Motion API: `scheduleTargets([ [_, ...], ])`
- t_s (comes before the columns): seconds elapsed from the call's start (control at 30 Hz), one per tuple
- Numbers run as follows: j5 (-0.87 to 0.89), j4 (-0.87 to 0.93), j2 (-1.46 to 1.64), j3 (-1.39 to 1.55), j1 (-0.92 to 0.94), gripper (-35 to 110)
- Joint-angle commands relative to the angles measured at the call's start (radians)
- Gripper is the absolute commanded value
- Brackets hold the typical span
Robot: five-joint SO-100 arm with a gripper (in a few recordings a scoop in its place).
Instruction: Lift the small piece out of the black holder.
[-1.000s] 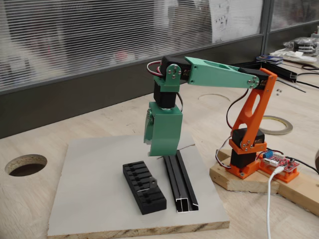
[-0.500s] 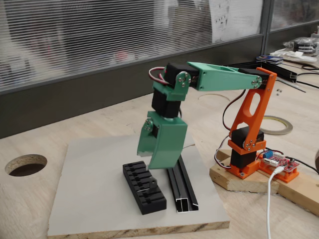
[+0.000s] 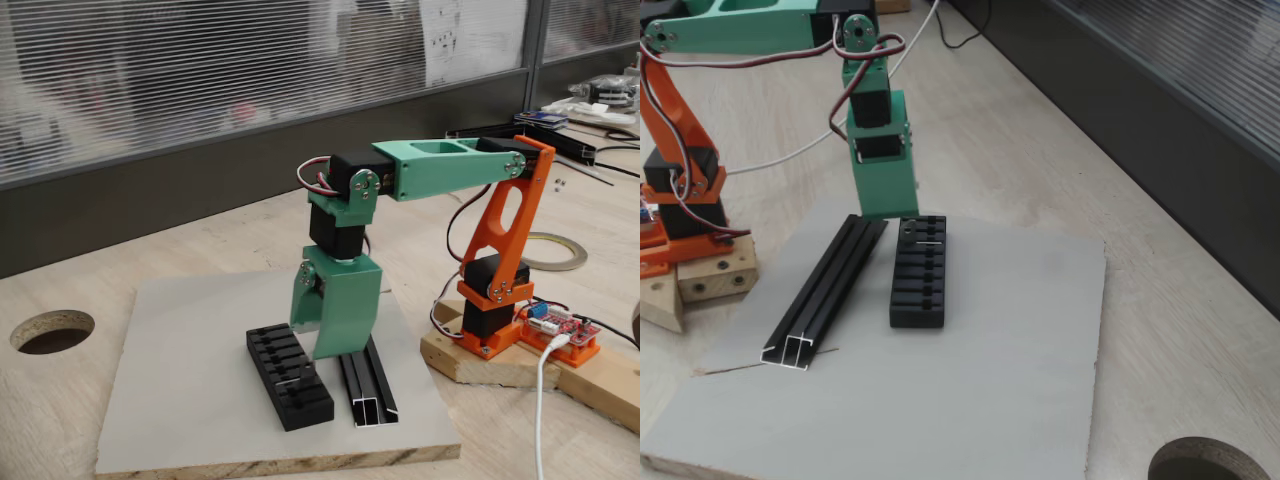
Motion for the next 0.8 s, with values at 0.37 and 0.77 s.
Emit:
scheduleTargets([
  [0.37, 0.018, -0.071, 0.043, 0.097, 0.092, 43],
  [0.77, 0.009, -0.074, 0.026, 0.097, 0.086, 43],
])
